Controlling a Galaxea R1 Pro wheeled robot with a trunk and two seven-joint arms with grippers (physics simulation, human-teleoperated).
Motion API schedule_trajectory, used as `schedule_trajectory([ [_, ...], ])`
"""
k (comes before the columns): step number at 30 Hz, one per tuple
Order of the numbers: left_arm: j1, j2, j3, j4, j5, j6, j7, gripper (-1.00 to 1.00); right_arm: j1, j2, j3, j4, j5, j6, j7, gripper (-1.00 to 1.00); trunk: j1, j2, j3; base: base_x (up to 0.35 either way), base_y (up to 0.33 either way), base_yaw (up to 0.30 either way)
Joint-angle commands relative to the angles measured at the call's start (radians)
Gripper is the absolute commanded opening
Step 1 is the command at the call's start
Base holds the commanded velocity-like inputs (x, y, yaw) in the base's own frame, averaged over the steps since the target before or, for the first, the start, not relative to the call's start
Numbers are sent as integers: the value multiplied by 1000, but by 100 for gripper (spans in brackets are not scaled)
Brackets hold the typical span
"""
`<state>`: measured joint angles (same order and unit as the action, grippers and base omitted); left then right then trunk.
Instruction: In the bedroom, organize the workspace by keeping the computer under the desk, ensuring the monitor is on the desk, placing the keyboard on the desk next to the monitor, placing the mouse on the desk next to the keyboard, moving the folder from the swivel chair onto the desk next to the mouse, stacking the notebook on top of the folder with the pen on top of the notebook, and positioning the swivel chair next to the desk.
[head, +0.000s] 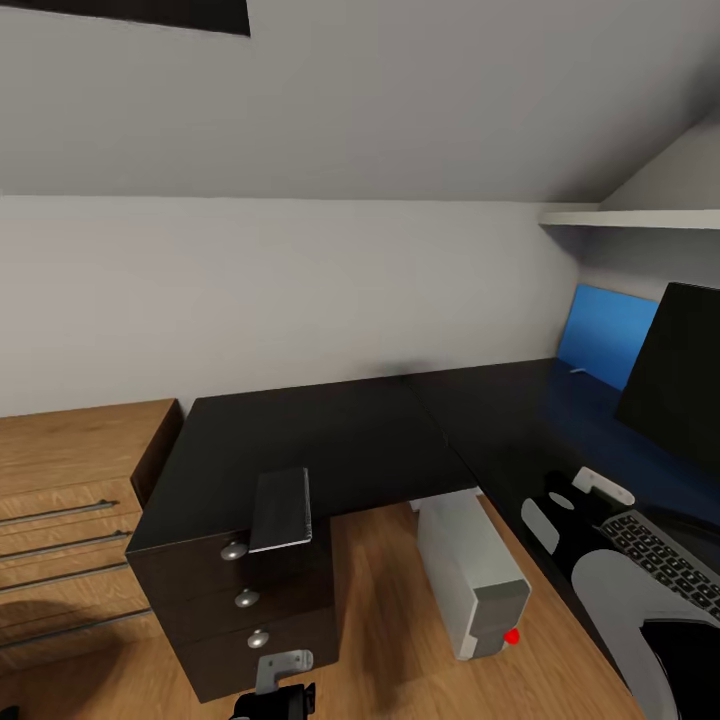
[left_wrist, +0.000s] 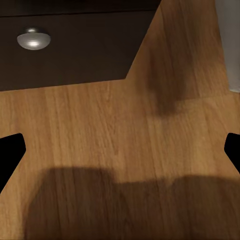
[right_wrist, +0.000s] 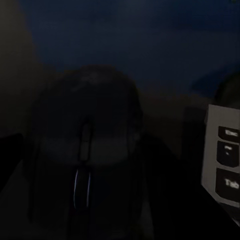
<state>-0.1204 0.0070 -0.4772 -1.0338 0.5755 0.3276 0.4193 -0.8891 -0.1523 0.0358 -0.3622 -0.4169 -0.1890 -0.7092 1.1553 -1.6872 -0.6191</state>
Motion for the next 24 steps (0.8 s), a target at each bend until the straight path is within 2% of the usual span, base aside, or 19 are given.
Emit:
schedule_trajectory([
  [1, -1, 1, -3, -2, 7, 2, 9, 100, -1, 0, 4, -1, -13, -9, -1, -100, 0, -1, -1, 0, 0, 0],
  [4, -1, 1, -3, -2, 8, 2, 9, 100, -1, 0, 4, -1, -13, -9, -1, -100, 0, -1, -1, 0, 0, 0],
  [8, -1, 1, -3, -2, 7, 2, 9, 100, -1, 0, 4, -1, -13, -9, -1, -100, 15, -29, -14, 0, 0, 0],
  [17, -1, 2, -4, -2, 7, 2, 6, 100, -1, 0, 4, -1, -11, -10, -1, -100, 15, -29, -14, 1, 0, 0],
  [24, -1, 2, -4, -2, 6, 1, 5, 100, -1, 0, 4, -1, -11, -10, -2, -100, 15, -29, -14, 133, 0, 0],
])
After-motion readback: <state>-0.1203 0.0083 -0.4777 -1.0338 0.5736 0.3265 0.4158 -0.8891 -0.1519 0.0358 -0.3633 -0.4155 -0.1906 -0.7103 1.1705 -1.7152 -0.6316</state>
